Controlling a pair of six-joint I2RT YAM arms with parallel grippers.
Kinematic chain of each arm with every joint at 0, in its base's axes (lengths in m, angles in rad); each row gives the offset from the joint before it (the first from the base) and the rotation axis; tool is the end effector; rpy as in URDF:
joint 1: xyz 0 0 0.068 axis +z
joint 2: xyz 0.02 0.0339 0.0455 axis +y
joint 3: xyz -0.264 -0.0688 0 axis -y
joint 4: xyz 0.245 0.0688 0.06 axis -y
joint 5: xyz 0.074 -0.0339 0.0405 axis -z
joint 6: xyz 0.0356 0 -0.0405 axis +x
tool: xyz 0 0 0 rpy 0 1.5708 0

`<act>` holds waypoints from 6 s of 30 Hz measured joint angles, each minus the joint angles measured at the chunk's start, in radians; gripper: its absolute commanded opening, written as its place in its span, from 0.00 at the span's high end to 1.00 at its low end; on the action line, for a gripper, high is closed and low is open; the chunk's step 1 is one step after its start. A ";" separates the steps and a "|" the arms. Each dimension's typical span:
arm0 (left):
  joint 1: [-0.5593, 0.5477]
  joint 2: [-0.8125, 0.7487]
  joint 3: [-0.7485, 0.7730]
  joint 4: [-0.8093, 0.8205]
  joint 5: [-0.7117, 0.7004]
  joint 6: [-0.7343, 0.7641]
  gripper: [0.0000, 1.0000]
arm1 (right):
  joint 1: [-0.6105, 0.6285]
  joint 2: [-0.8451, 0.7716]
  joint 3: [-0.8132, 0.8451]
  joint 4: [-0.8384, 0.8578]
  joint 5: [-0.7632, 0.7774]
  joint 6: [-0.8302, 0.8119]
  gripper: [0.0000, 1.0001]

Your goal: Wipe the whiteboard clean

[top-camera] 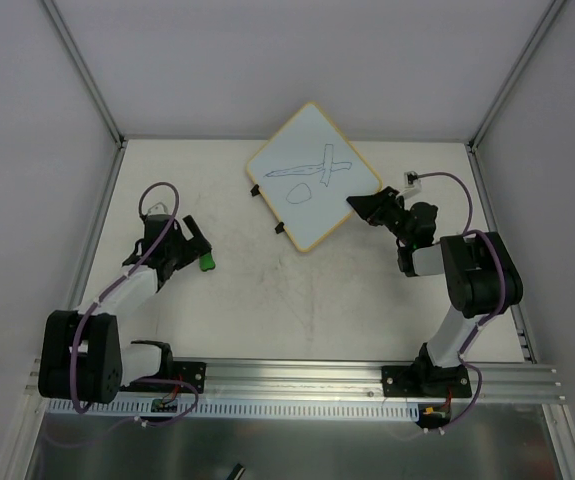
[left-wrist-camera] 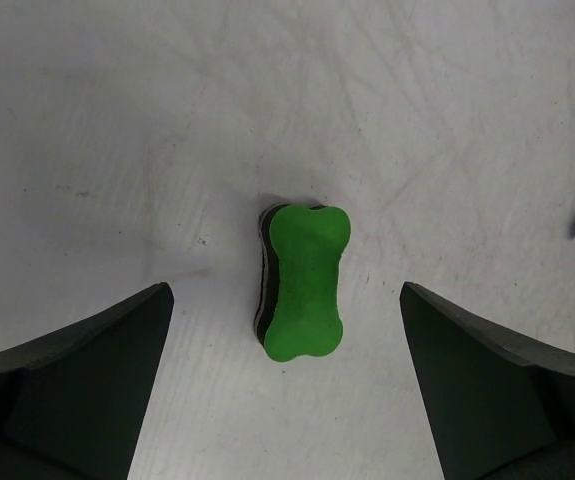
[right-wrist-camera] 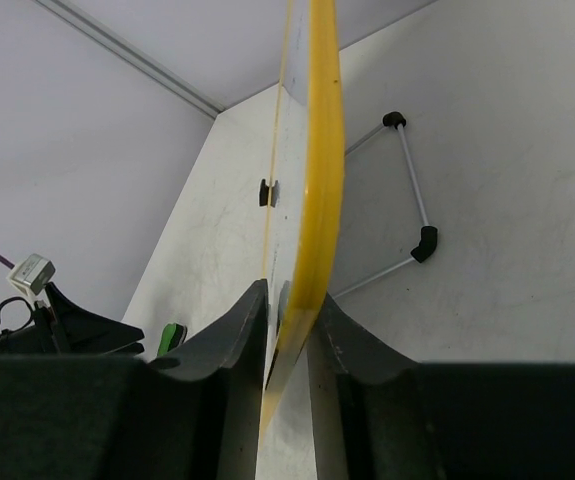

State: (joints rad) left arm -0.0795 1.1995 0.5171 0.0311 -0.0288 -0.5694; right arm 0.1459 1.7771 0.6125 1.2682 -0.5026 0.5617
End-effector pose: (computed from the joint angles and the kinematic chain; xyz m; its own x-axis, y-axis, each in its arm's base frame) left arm 0.2387 -0.0180 0.1851 -0.5395 -0.4976 -0.6792 -0.2782 0.8667 -0.4141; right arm 0.3246 0.0650 0.1814 -0.2337 0.4374 -0.8683 -0.5635 0.6668 0.4876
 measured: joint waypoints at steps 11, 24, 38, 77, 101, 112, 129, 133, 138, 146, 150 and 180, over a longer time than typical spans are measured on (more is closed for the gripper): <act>-0.014 0.184 0.175 -0.104 0.030 0.065 0.12 | 0.004 0.000 0.005 0.009 -0.003 0.043 1.00; -0.034 0.230 0.221 -0.187 0.051 0.119 0.27 | 0.007 0.000 0.005 0.010 -0.003 0.044 1.00; -0.079 0.315 0.259 -0.214 0.039 0.140 0.42 | 0.008 0.000 0.005 0.010 -0.004 0.044 1.00; -0.158 0.383 0.344 -0.324 -0.137 0.138 0.55 | 0.008 0.000 0.005 0.011 -0.011 0.044 1.00; -0.203 0.339 0.460 -0.312 -0.098 0.140 0.83 | 0.007 0.007 0.006 0.022 -0.015 0.045 1.00; -0.216 0.534 0.873 -0.232 0.053 0.163 0.96 | 0.007 0.011 0.006 0.028 -0.018 0.048 1.00; -0.207 1.125 1.569 -0.197 0.300 0.170 1.00 | 0.008 0.011 0.007 0.029 -0.019 0.047 1.00; -0.207 1.167 1.629 -0.180 0.325 0.170 1.00 | 0.008 0.011 0.007 0.029 -0.019 0.047 1.00; -0.207 1.206 1.678 -0.164 0.364 0.169 1.00 | 0.009 0.011 0.009 0.029 -0.021 0.045 1.00; -0.207 1.249 1.695 -0.153 0.391 0.167 1.00 | 0.010 0.010 0.009 0.029 -0.022 0.045 1.00; -0.208 1.249 1.695 -0.143 0.397 0.168 1.00 | 0.010 -0.004 0.000 0.018 -0.020 0.044 1.00; -0.236 1.169 1.619 -0.100 0.422 0.222 1.00 | 0.010 -0.114 -0.029 -0.144 -0.032 0.028 1.00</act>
State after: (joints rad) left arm -0.3157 2.3684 2.1365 -0.0685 0.3935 -0.3470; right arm 0.1562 1.6630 0.5831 1.1244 -0.5346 0.5896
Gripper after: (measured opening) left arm 0.323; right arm 0.089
